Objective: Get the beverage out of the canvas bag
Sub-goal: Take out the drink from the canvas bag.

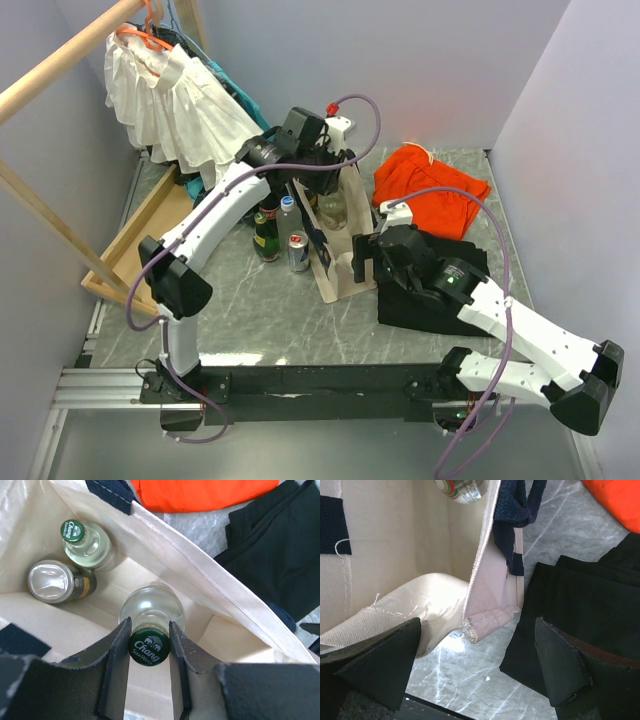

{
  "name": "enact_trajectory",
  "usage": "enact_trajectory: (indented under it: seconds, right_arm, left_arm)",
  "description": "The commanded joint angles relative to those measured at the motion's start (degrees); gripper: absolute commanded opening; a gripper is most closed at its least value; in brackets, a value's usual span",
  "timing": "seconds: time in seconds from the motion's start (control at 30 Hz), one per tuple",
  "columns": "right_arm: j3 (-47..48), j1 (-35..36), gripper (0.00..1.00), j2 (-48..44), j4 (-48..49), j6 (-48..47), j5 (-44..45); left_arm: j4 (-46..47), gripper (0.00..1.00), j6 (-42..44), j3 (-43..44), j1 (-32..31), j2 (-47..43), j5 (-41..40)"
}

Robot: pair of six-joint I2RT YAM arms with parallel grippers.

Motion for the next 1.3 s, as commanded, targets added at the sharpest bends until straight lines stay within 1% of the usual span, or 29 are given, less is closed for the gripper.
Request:
enact_trajectory:
  seconds: [0.0, 0.27, 0.47, 0.83, 1.27]
  right_arm:
    - [1.0, 0.4, 1.0, -1.6, -3.6, 0.6, 2.4]
    - [1.5, 0.4, 1.0, -1.6, -3.6, 2.2, 3.3]
    - [1.9, 0.5, 1.0, -1.2, -4.0, 2.6, 3.3]
    - [2.2, 0.5, 1.0, -0.6, -4.6, 2.9, 3.2]
    - [2.5, 0.5, 1.0, -0.7, -4.9, 3.4, 3.0]
  left_arm:
    - [8.5, 0.01, -0.7, 0.6, -0.5, -8.5, 1.0]
    - [8.3, 0.01, -0.1, 0.5, -1.0, -11.0, 0.8]
    - [7.2, 0.01, 0.5, 2.6, -1.4, -11.0, 0.2]
    - [8.8, 0.01, 0.5, -0.1, -1.9, -16.0, -1.0]
    - [9.9, 0.01, 0.6, -1.8, -2.1, -19.7, -2.2]
